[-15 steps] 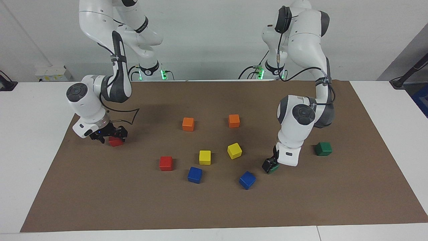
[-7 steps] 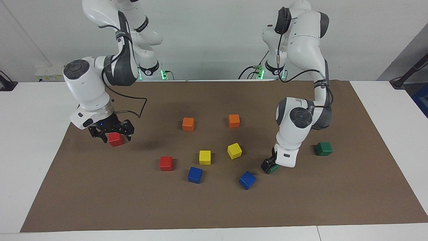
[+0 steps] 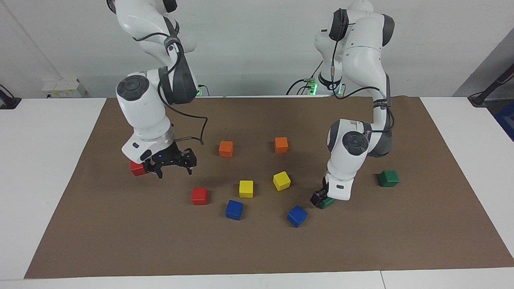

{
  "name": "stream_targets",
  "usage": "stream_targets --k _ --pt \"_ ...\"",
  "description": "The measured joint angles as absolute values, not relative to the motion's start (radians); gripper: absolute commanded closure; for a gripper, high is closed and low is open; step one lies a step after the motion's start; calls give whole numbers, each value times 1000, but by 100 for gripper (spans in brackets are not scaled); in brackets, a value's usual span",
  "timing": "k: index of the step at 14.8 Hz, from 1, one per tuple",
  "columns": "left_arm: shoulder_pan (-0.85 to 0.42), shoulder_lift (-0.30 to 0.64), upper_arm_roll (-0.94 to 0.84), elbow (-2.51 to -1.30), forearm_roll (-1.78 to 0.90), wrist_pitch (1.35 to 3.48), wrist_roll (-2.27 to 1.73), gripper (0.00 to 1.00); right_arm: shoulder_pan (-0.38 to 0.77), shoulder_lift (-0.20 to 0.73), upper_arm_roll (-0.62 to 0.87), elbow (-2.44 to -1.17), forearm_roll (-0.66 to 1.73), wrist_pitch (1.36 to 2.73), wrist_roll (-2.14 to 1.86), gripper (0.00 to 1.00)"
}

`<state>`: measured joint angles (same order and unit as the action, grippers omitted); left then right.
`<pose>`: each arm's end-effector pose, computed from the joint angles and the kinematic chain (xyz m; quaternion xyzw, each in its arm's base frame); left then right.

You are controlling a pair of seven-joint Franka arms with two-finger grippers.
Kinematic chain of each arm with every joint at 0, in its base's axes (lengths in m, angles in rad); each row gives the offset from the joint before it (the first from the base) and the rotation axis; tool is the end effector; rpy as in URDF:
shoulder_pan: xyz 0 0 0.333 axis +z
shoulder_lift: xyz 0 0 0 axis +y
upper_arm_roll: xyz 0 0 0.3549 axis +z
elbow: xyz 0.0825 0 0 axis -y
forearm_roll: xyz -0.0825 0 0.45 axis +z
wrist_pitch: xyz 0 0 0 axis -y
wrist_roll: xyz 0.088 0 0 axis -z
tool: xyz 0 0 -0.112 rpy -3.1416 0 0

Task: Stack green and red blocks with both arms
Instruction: 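Grasp the second green with the left gripper while the right gripper reaches red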

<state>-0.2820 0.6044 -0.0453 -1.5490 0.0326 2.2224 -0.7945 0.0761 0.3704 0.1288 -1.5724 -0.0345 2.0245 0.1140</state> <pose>0.7466 -0.2466 0.2942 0.9734 0.2265 0.0298 0.0181 0.7381 0.1393 0.4447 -0.9980 -0.0470 -0.0407 0.0139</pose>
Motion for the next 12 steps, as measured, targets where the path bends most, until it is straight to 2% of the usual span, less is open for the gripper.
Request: stream_targets --k 1,4,8,12 --pt "-282 604 -45 -1549 33 2222 -797 100 83 403 128 -1555 -40 2024 125 0" --pt "-282 598 -41 -1535 33 2175 -802 100 100 473 128 -1519 -61 2024 165 0" --pt "-280 577 -34 -1471 52 2001 -802 100 114 511 128 -1503 -62 2067 205 0" --pt "-220 488 -22 -1470 58 1909 -631 100 112 526 125 -1503 -62 2088 225 0"
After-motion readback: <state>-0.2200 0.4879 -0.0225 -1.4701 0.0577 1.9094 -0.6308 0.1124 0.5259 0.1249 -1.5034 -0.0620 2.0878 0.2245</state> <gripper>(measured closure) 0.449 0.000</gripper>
